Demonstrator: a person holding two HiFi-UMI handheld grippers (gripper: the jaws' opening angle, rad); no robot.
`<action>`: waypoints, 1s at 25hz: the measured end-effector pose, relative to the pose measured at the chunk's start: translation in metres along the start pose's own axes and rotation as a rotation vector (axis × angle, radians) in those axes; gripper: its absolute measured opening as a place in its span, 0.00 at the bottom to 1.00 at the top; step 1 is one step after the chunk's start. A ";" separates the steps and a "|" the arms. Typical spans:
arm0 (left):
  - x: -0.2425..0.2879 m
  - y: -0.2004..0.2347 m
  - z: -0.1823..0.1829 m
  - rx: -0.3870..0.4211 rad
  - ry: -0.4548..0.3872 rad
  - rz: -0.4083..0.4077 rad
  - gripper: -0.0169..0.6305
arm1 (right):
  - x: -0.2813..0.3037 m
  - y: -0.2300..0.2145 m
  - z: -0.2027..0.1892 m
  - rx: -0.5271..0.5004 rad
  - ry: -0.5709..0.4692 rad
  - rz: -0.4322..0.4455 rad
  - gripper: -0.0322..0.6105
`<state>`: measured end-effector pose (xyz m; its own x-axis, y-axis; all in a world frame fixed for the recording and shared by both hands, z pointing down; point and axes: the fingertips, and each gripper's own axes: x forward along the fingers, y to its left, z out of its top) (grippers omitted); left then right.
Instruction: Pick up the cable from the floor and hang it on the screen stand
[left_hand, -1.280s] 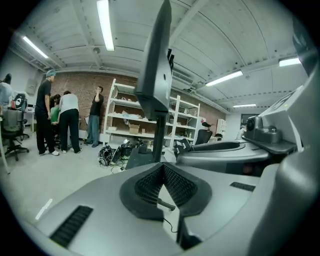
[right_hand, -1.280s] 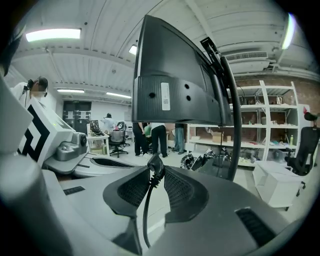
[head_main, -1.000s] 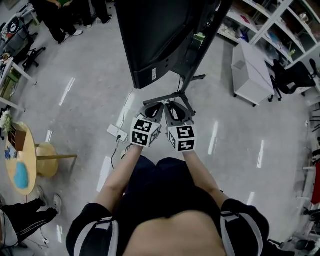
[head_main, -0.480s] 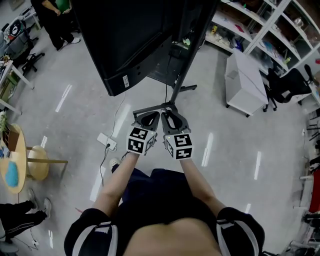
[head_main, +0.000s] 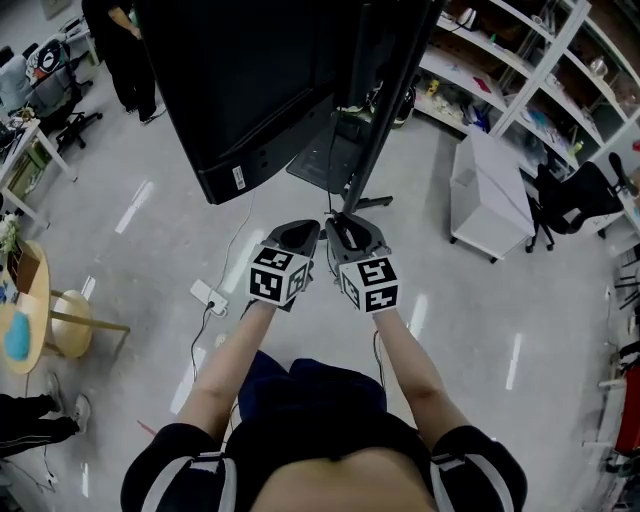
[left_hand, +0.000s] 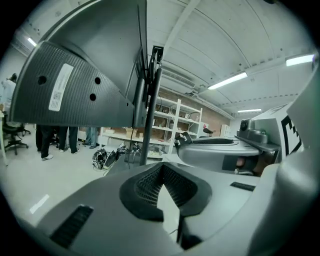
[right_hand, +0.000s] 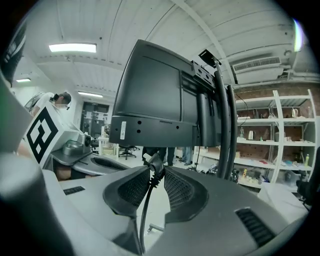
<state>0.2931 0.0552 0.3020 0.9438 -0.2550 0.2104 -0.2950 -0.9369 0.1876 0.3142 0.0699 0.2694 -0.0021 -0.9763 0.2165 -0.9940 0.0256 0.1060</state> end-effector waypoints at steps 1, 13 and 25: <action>0.003 -0.002 0.010 0.003 -0.008 -0.001 0.04 | 0.001 -0.004 0.009 -0.005 -0.008 0.012 0.21; 0.023 0.025 0.141 0.005 -0.112 0.007 0.04 | 0.052 -0.051 0.126 -0.071 -0.113 0.070 0.21; 0.063 0.036 0.286 0.107 -0.247 -0.055 0.04 | 0.097 -0.123 0.279 -0.193 -0.220 0.122 0.21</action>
<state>0.3847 -0.0627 0.0477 0.9696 -0.2413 -0.0401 -0.2372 -0.9676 0.0866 0.4055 -0.0876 0.0069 -0.1647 -0.9860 0.0265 -0.9458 0.1655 0.2793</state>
